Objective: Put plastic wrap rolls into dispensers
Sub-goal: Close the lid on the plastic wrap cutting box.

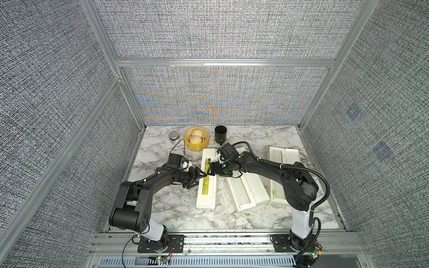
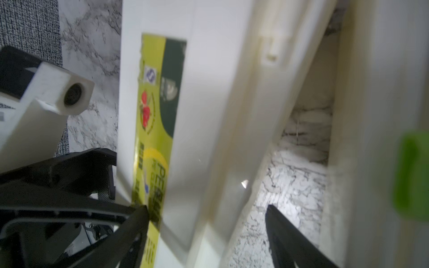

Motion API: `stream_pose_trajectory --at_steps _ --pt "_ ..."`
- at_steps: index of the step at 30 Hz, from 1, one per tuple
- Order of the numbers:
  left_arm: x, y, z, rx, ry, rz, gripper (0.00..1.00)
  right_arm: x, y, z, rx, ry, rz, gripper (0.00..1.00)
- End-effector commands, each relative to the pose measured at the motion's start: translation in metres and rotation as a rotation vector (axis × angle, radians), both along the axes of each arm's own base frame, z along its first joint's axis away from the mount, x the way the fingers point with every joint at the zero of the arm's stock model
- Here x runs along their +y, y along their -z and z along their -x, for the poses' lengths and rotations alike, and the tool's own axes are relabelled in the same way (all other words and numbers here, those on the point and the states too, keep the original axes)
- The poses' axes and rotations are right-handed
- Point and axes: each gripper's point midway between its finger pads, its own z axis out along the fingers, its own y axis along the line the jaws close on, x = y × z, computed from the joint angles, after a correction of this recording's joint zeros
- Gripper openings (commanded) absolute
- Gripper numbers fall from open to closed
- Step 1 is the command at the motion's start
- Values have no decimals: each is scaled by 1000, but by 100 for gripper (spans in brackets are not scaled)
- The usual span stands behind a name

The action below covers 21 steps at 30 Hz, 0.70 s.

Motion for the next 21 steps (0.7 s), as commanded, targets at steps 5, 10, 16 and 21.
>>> stream_pose_trajectory --at_steps 5,10,16,21 --pt "8 26 -51 -1 -32 -98 74 -9 16 -45 -35 41 54 80" --pt "1 28 -66 0 -29 -71 72 8 8 -66 -59 6 -31 77" --pt "0 31 -56 31 -27 -48 68 34 5 -64 -21 -66 -167 71" --pt "0 33 -39 57 -51 -20 66 46 2 -62 1 -93 -234 69"
